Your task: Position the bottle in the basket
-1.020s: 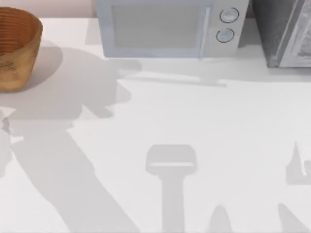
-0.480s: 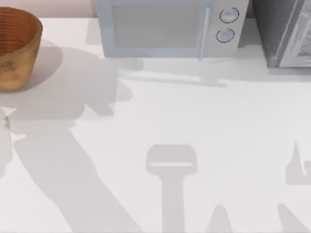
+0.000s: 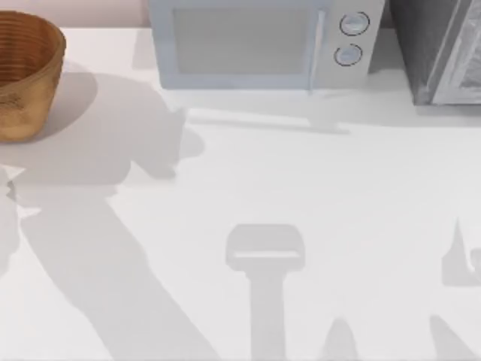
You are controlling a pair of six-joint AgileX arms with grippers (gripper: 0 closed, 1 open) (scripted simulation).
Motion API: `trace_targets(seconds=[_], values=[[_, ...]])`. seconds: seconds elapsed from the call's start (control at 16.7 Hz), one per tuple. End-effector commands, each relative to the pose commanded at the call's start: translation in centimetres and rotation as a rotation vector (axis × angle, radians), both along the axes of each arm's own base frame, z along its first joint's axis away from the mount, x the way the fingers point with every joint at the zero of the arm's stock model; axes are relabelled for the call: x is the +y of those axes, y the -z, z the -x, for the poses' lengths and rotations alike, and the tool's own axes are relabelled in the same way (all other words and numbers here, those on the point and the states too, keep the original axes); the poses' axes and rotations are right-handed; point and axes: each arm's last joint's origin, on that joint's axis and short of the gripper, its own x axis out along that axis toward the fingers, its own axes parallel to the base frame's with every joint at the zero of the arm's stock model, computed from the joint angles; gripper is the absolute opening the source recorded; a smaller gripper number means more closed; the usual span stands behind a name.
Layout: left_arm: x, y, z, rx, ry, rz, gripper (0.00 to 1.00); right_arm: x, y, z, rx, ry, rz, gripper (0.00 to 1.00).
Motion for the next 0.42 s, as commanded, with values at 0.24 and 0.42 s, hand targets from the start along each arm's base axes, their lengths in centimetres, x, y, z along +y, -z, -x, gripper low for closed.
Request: trace_targets(seconds=[0.24,0.42], values=[[0.00,0.00,0.00,0.000,0.000,0.000,1.00,0.00,0.00,0.00,0.000,0.000,0.000,1.00],[0.00,0.00,0.00,0.000,0.000,0.000,1.00,0.00,0.00,0.00,0.000,0.000,0.000,1.00]])
